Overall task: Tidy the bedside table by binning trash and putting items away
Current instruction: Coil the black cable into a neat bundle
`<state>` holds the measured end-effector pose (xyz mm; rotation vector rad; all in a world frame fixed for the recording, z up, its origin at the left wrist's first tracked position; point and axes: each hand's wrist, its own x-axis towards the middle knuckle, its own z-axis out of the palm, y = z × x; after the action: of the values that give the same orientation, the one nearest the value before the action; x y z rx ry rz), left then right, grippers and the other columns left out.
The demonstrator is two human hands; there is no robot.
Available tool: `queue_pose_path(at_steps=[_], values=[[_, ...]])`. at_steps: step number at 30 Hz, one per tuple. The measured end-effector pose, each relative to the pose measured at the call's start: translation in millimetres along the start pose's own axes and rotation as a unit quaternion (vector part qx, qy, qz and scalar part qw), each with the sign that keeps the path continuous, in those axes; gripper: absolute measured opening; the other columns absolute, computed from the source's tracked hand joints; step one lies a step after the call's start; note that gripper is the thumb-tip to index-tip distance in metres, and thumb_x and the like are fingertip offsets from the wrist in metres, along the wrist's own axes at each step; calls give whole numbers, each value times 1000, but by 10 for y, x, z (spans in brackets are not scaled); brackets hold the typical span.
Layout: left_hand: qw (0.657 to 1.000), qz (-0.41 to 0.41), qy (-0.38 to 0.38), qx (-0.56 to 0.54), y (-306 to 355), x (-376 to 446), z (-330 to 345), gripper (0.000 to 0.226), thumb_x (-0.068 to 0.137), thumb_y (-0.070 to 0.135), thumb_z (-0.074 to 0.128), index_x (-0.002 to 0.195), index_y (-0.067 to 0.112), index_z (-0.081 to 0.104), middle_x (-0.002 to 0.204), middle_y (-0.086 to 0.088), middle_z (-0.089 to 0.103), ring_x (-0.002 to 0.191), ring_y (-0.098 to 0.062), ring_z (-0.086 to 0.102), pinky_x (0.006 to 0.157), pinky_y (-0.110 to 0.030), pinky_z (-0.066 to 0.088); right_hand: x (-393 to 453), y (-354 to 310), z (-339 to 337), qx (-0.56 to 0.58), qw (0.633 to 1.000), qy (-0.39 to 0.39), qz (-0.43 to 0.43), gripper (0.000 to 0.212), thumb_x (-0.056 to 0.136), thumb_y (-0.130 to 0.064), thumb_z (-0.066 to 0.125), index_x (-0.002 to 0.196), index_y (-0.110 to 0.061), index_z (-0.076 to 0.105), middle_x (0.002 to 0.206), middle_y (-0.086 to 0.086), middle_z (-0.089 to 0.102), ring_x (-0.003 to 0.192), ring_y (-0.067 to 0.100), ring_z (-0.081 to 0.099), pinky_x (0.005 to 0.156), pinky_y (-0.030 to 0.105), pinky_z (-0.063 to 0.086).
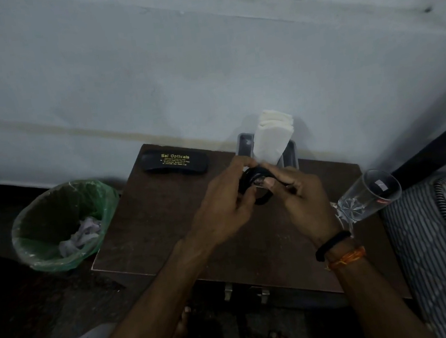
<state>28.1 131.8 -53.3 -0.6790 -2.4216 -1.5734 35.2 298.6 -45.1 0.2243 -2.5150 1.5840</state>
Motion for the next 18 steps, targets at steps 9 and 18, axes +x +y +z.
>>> queue_pose_path(at_steps=[9,18], values=[[989,-61,116,-62,-7,-18,7,41,88,2,66,127,17,65,122,5,69,115,-1,63,97,-20,51,27,-34,-153,184,980,-45,61,39,91,6,56,123,-15,65,122,4,70,111,8,65,88,20,51],[989,-97,89,-70,-55,-25,54,40,87,7,70,126,15,65,99,2,77,91,-5,73,90,-31,58,12,155,-202,-340,936,20,-86,24,88,-10,66,108,-18,75,96,5,74,89,29,60,77,33,47]])
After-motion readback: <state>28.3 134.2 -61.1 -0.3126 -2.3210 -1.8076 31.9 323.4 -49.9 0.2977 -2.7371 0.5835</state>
